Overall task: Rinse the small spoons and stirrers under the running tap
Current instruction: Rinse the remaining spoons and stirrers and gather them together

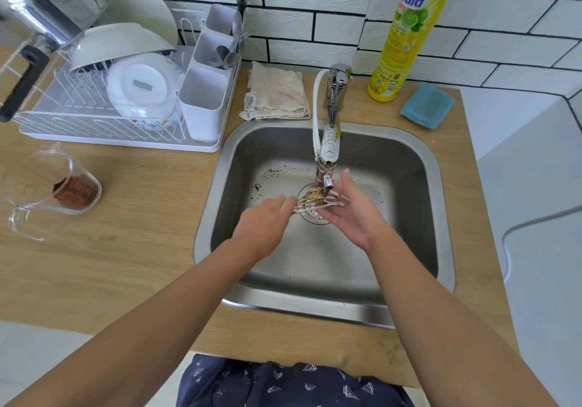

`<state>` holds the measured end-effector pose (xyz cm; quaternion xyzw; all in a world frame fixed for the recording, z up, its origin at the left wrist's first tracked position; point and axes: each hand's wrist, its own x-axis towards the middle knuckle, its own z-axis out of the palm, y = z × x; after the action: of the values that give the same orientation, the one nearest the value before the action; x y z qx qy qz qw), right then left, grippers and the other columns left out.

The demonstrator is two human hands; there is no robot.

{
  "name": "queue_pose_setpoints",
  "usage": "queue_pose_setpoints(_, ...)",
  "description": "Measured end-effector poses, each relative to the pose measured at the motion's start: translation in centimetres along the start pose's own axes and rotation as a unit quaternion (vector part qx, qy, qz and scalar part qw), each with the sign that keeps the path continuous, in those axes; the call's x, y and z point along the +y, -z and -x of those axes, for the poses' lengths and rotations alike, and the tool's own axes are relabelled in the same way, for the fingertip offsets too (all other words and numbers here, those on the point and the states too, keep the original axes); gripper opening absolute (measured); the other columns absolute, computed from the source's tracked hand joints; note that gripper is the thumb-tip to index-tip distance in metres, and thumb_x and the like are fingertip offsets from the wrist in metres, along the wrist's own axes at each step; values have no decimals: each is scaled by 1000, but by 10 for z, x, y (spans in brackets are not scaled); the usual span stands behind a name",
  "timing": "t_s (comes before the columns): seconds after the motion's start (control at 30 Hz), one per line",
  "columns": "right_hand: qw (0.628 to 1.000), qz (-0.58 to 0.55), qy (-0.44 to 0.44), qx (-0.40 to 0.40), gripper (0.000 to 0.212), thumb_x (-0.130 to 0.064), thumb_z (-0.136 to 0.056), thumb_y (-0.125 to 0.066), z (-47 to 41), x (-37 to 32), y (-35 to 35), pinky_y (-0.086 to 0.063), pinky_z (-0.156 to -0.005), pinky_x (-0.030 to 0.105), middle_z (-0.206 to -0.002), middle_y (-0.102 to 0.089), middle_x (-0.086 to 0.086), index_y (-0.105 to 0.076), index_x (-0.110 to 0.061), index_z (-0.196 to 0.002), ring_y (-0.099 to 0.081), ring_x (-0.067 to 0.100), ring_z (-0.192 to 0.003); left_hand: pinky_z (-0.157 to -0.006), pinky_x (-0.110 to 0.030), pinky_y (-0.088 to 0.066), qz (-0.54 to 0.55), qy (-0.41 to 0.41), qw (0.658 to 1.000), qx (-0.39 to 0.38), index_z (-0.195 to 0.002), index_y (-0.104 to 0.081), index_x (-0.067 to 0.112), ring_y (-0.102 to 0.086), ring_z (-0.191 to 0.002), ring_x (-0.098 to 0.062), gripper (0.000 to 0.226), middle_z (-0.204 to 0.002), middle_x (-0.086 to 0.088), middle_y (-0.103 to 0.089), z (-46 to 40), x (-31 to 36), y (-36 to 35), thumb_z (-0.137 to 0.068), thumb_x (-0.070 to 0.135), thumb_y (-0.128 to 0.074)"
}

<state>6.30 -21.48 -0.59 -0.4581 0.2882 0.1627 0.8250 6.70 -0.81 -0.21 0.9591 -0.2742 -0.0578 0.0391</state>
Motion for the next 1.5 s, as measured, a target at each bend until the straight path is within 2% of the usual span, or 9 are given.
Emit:
queue_pose_setpoints(0.17, 998, 52, 10, -25, 36, -3, -100, -61, 4, 3, -4, -61, -77, 24, -114, -73, 20, -56, 9, -134, -75, 19, -92, -49, -36, -43, -73, -47, 993, 86, -110, -55, 10, -56, -77, -26, 24, -92, -6, -57, 0, -11, -3, -87, 5, -59)
queue_pose_setpoints(0.5, 941, 306, 118, 77, 13, -35, -103, -56, 5, 12, -24, -32, -39, 14, -71, -70, -8, -64, -34, -93, -52, -3, -42, -52, -34, -32, -130, -69, 986, 76, -113, -49, 14, -52, -77, -25, 23, -94, -7, -53, -6, -12, -1, -91, 12, -51)
queue_pose_setpoints(0.73, 997, 48, 63, -4, 30, -18, -110, -40, 3, 2, -10, -32, -46, 18, -99, -72, 12, -67, -8, -105, -45, 6, -49, -59, -37, -33, 45, -30, 995, -81, -101, -40, 16, -52, -83, -29, 19, -92, -6, -52, -27, -10, 5, -106, 33, -35)
queue_pose_setpoints(0.83, 996, -55, 61, -48, 37, -31, -109, -45, 9, 3, 8, -37, -54, 18, -90, -74, 0, -76, -14, -98, -49, 6, -59, -61, -32, -35, 273, -7, 929, -248, -97, -44, 17, -53, -73, -23, 23, -81, -2, -51, -43, 3, 16, -105, 37, -37)
queue_pose_setpoints(0.93, 994, -42, 79, -61, 6, -20, -102, -59, 14, 9, 15, -36, -51, 17, -87, -72, -4, -64, -18, -98, -46, 5, -57, -42, -21, -30, 543, 68, 753, -366, -104, -53, 12, -39, -53, -9, 28, -72, 1, -45, -52, 12, 25, -106, 35, -38)
queue_pose_setpoints(1.03, 994, -27, 90, -51, 8, -20, -94, -68, 9, 6, 5, -40, -55, 22, -69, -56, 3, -71, -13, -92, -47, 13, -54, -39, -16, -26, 637, 82, 667, -377, -103, -54, 10, -36, -52, -7, 26, -73, 2, -47, -55, 10, 26, -106, 32, -41)
queue_pose_setpoints(1.23, 993, 73, 95, -12, 37, -19, -102, -62, 1, 0, -12, -48, -53, 20, -53, -52, -1, -64, 17, -112, -56, 13, -46, -55, -24, -43, 678, 105, 631, -362, -107, -60, 10, -48, -59, -11, 24, -79, -1, -54, -56, -1, 31, -103, 31, -50)
queue_pose_setpoints(1.33, 993, 57, 94, 41, 33, -19, -103, -61, -1, 2, -9, -44, -51, 17, -55, -51, -7, -81, -11, -78, -47, 3, -47, -65, -32, -56, 690, 146, 618, -346, -110, -64, 16, -65, -72, -18, 32, -88, -5, -66, -49, -7, 24, -99, 43, -53)
queue_pose_setpoints(1.5, 997, -19, 77, 23, 51, -16, -106, -56, 3, 11, -9, -37, -47, 18, -50, -50, -9, -80, -22, -62, -38, 4, -47, -38, -18, -18, 650, 171, 675, -303, -92, -63, 22, -27, -44, -7, 26, -69, 0, -51, -50, 0, 15, -97, 46, -55)
